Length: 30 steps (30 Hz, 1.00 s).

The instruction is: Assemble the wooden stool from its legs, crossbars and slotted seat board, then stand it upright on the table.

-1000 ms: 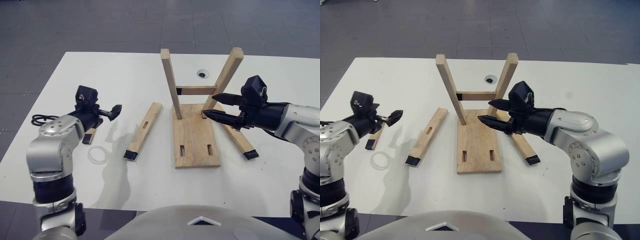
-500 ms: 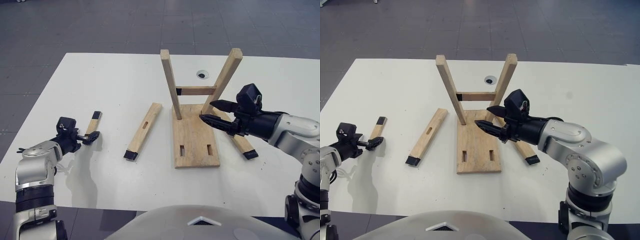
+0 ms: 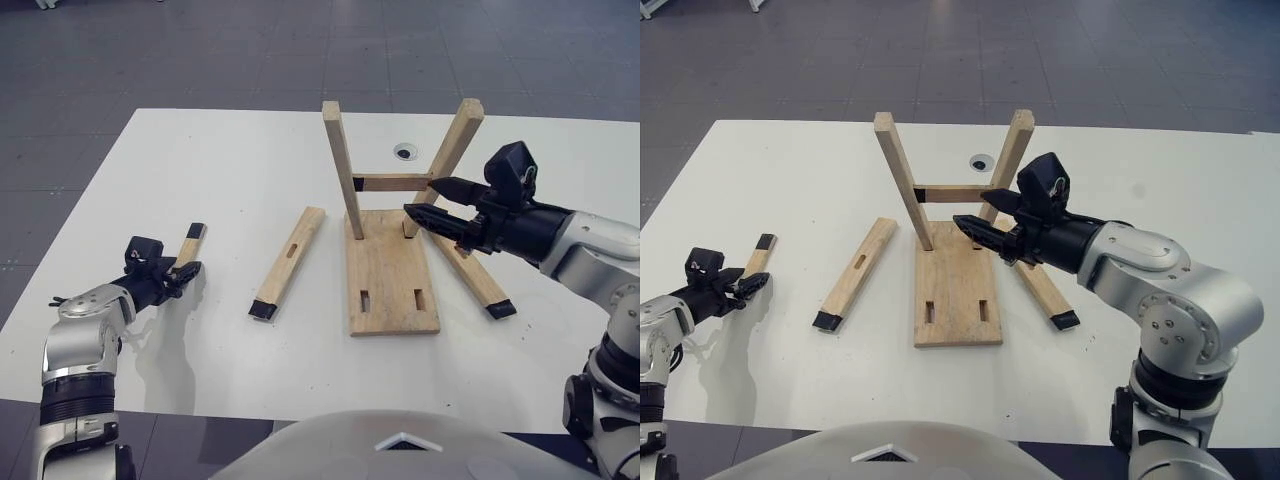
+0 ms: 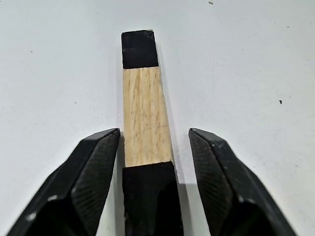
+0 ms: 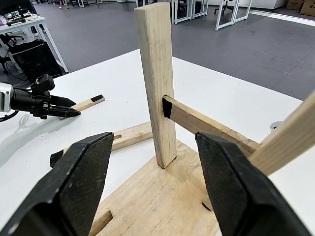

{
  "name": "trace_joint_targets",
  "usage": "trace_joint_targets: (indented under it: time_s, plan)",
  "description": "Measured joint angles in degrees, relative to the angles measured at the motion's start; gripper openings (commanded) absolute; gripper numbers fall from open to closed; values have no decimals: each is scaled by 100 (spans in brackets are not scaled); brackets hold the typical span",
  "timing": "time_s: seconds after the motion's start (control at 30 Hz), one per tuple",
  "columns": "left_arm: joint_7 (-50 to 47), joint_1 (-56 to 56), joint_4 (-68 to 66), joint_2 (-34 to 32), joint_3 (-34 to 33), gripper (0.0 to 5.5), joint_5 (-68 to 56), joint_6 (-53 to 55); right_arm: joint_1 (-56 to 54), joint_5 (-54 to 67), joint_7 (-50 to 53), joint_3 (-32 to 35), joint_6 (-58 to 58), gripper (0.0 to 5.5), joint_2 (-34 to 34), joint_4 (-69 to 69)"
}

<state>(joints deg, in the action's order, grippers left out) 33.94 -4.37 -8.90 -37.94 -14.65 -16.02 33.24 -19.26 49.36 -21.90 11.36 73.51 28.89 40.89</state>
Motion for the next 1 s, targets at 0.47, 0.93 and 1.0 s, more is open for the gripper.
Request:
trace_joint_targets:
  time_s: [0.47, 0.93, 1.0]
  plan:
    - [-1537, -300, 287, 1000, -143, 130, -34, -889, -1070, 1493, 1032, 704, 555, 304, -460, -534]
    - [-2751, 2866, 4817, 1838, 1636, 130, 859, 265, -2782, 5494, 3917, 202, -1241, 304, -707, -3237]
    - [-2612, 3078, 4900, 1865, 1689, 130, 712, 493, -2819, 5470, 3891, 80, -1272, 304, -626, -3361]
